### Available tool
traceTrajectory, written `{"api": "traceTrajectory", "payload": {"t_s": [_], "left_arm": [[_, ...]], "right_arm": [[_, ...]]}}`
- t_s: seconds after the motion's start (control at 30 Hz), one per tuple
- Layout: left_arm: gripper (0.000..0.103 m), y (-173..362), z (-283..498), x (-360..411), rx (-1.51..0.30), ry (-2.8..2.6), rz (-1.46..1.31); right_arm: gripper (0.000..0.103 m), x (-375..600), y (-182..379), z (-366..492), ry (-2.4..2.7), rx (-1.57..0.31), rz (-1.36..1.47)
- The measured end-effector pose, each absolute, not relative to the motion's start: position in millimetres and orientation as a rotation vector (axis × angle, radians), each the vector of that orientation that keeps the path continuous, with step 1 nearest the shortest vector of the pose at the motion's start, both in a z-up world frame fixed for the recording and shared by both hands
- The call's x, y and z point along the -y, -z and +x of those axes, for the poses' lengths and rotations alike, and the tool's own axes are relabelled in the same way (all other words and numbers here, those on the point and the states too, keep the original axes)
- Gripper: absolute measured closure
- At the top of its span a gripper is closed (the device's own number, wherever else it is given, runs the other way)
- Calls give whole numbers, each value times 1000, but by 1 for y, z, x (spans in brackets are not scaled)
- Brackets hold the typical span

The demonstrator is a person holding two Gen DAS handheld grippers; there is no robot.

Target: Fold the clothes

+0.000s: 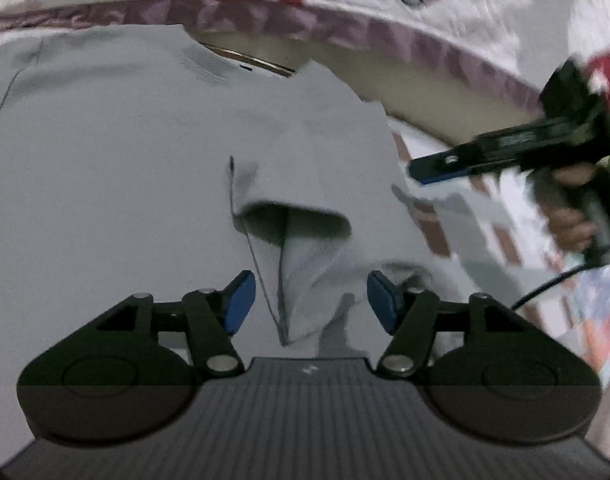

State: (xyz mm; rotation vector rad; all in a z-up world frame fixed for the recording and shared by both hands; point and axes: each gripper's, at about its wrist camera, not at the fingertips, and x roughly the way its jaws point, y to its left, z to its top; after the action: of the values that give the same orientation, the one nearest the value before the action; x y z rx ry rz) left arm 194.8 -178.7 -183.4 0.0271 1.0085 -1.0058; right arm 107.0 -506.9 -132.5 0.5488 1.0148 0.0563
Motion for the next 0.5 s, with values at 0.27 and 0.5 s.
{"api": "traceTrajectory", "payload": {"t_s": [0.27, 0.5], "left_arm": [[99, 190, 208, 186, -1018, 970, -75], [83, 176, 220, 164, -1007, 863, -218]], "right_arm": [[52, 386, 126, 86, -228, -1179, -57], [97, 400, 123, 83, -107, -1298, -29]]}}
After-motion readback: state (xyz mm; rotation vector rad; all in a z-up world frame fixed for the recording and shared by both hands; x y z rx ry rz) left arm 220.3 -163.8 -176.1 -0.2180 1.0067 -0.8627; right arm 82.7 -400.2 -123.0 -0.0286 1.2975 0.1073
